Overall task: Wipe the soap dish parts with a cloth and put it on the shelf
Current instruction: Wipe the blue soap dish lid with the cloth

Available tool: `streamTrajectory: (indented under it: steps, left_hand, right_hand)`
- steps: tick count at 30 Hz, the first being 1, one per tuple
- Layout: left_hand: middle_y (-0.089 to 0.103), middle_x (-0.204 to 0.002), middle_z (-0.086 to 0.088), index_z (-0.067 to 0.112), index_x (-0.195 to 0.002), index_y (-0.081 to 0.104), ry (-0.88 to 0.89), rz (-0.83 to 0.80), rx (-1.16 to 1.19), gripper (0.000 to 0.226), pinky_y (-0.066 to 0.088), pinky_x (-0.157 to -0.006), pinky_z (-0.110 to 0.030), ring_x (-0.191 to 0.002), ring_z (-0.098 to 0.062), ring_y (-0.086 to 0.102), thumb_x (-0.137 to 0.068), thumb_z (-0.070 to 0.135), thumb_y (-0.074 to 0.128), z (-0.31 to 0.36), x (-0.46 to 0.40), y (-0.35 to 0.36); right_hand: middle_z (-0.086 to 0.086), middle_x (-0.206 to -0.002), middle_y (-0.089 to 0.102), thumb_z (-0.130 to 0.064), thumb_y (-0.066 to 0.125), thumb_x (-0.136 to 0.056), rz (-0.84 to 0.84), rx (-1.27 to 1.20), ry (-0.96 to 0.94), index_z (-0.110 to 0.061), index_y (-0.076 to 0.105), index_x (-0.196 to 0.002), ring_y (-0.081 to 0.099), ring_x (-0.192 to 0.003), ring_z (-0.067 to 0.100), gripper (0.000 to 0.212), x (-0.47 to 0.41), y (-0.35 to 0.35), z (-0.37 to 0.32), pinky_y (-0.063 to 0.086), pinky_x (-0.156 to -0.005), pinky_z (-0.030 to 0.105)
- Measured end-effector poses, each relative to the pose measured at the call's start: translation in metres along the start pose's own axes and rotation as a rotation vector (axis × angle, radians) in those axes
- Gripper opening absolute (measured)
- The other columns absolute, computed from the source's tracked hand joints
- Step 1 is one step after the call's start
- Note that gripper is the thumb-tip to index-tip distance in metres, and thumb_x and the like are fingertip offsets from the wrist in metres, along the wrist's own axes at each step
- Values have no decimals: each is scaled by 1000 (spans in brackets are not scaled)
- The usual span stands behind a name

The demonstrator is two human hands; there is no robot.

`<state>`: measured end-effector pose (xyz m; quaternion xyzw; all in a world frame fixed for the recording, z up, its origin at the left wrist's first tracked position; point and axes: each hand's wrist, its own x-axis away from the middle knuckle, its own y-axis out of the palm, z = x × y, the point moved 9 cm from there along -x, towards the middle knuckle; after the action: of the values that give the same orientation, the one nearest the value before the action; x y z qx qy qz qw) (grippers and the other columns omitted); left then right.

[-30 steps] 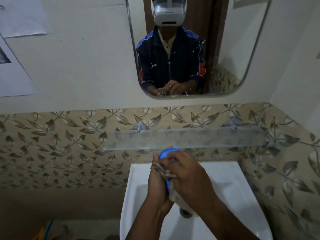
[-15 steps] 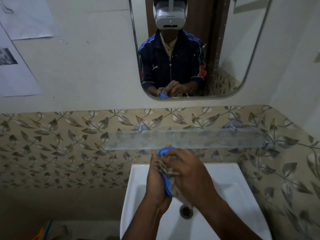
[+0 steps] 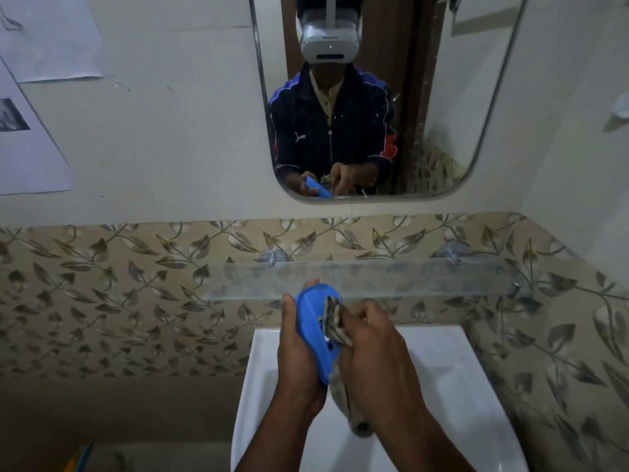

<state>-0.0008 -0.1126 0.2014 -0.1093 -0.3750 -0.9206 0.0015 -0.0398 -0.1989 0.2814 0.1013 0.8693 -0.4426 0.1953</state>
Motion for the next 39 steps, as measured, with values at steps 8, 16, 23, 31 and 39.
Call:
streamTrajectory:
  steps: [8,16,23,31,39]
  left_hand:
    - [78,-95,-13,22,-84,84,-15,7,-21,64,57,-78,-38,-82,-25,76,-95,59,33,-4,-1,-4]
    - [75,-97,-15,11,-106,77,-63,-92,0,65,57,-82,-37,-86,-26,72,-91,62,39,0,-6,11]
    - [70,-119,-20,6,-125,67,-108,-100,-66,66,50,-98,-39,-106,-31,68,-97,58,35,-5,-5,23]
    - [68,-103,-13,18,-132,64,-11,-66,27,65,53,-80,-43,-84,-27,63,-95,63,35,23,-23,26]
    - [71,-86,-12,14,-88,83,-26,-76,87,74,53,-81,-41,-76,-24,65,-92,69,33,21,-28,34]
  right_hand:
    - [-5,-91,45,-21,50,-93,-51,27,69,-26,58,-95,54,-80,12,10,-7,0,2,54,-71,32]
    - [2,-102,63,-3,59,-81,-19,-68,-145,-11,72,-105,62,-84,11,29,-11,-11,-16,40,-77,5]
    - [-2,-103,64,-2,67,-84,124,-139,-154,-13,73,-108,60,-83,2,27,-28,-27,-3,47,-76,5]
    - [-7,-94,62,-6,68,-79,-32,-191,-179,-17,77,-97,59,-77,1,23,-10,-20,11,48,-67,11]
    - [-1,-90,70,0,66,-70,34,-209,-161,-17,75,-99,63,-79,5,34,-2,-22,-13,46,-74,8]
